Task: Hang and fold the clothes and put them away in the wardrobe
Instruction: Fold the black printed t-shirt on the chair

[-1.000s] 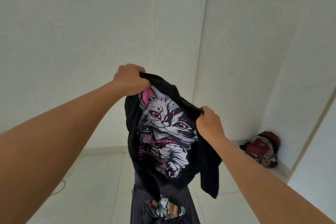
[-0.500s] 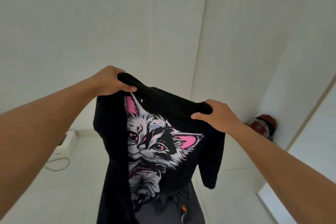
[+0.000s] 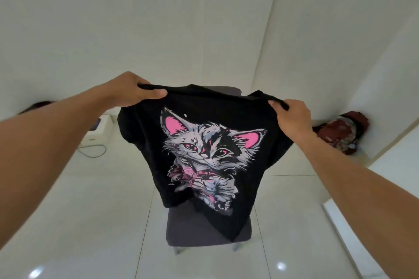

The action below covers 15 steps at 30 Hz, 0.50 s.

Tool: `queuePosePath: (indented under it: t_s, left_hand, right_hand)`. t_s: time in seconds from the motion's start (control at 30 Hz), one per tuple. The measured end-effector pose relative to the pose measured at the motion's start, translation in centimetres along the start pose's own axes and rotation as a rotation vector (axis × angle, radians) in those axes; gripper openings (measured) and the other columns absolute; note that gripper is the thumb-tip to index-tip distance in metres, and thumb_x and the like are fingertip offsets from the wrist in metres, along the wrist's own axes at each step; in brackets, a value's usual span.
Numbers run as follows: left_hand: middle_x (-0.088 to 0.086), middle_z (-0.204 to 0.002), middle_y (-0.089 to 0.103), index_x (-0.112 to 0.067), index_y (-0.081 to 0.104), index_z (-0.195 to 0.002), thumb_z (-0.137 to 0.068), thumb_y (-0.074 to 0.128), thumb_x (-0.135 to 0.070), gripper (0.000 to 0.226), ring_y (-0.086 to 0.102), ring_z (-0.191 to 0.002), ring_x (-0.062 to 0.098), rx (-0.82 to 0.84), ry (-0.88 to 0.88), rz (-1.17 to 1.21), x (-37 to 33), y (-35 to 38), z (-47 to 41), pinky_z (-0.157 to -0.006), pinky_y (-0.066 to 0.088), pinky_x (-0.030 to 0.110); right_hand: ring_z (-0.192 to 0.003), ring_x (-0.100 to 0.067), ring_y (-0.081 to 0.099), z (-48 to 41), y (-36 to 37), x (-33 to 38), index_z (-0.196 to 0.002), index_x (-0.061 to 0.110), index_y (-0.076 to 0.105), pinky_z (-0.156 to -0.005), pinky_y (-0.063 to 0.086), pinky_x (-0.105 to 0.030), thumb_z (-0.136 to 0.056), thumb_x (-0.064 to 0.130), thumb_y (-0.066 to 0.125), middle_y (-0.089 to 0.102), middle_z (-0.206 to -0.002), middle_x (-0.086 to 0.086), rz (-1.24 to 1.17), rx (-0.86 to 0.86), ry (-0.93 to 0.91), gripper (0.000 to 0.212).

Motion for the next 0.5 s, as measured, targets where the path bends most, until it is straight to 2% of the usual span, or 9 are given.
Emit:
queuePosePath:
  t_s: [0.1, 0.2, 0.3, 0.33, 0.4, 0.5]
  left_hand:
    - [-0.007, -0.08, 0.074, -0.027, 0.077, -0.083, -0.081, 0.079, -0.045, 0.018, 0.068, -0.079, 0.012, -0.021, -0.046, 0.08, 1.3, 1.3, 0.8, -0.067, 0.046, 0.02]
    - [-0.008, -0.07, 0.072, -0.021, 0.079, -0.082, -0.078, 0.084, -0.028, 0.01, 0.065, -0.078, 0.015, -0.036, -0.071, 0.104, 2.1, 2.6, 2.2, -0.066, 0.043, 0.02]
    - [-0.016, -0.043, 0.055, -0.017, 0.075, -0.083, -0.083, 0.08, -0.025, 0.009, 0.05, -0.048, 0.006, -0.064, -0.072, 0.118, 1.4, 3.7, 4.3, -0.055, 0.036, 0.023]
    - [-0.016, -0.043, 0.055, -0.019, 0.073, -0.082, -0.086, 0.077, -0.026, 0.009, 0.049, -0.042, 0.004, -0.07, -0.067, 0.134, 1.3, 3.9, 4.9, -0.057, 0.038, 0.023]
    - [-0.014, -0.058, 0.063, -0.021, 0.072, -0.084, -0.091, 0.072, -0.028, 0.01, 0.051, -0.048, 0.004, -0.094, -0.069, 0.16, 1.0, 4.2, 6.2, -0.068, 0.044, 0.026]
    - [-0.008, -0.065, 0.062, -0.003, 0.071, -0.093, -0.096, 0.064, -0.025, 0.024, 0.049, -0.062, 0.018, -0.107, -0.071, 0.2, 1.3, 4.2, 8.4, -0.06, 0.037, 0.028]
  right_hand:
    - [-0.062, -0.019, 0.056, 0.0, -0.5, -0.8, -0.067, 0.013, 0.057, -0.055, 0.037, -0.032, -0.092, 0.069, 0.051, 0.058, -0.063, -0.002, 0.213, 0.045, -0.074, 0.061]
    - [-0.064, -0.018, 0.057, 1.0, -0.9, -1.7, -0.07, 0.013, 0.06, -0.057, 0.04, -0.031, -0.09, 0.073, 0.05, 0.06, -0.066, -0.001, 0.291, 0.105, -0.12, 0.064]
    - [-0.065, -0.019, 0.058, 2.6, -1.7, -2.5, -0.069, 0.012, 0.059, -0.057, 0.039, -0.032, -0.092, 0.071, 0.048, 0.061, -0.066, -0.003, 0.298, 0.111, -0.156, 0.064]
    - [-0.065, -0.02, 0.058, 3.2, -2.0, -2.7, -0.069, 0.012, 0.059, -0.057, 0.039, -0.032, -0.093, 0.071, 0.048, 0.06, -0.066, -0.003, 0.286, 0.106, -0.159, 0.064]
    - [-0.065, -0.02, 0.057, 4.7, -2.7, -2.6, -0.069, 0.012, 0.058, -0.056, 0.037, -0.032, -0.093, 0.071, 0.048, 0.059, -0.066, -0.002, 0.274, 0.076, -0.172, 0.064]
    - [-0.064, -0.02, 0.056, 7.0, -4.0, -2.0, -0.068, 0.013, 0.057, -0.056, 0.037, -0.032, -0.091, 0.072, 0.049, 0.058, -0.066, -0.001, 0.279, 0.029, -0.176, 0.064]
Point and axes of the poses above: each hand's wrist, its own z-axis away from the middle knuckle, its own y-axis out of the palm, x = y × z, the point moved 2 cm from there along -z, towards the middle knuckle
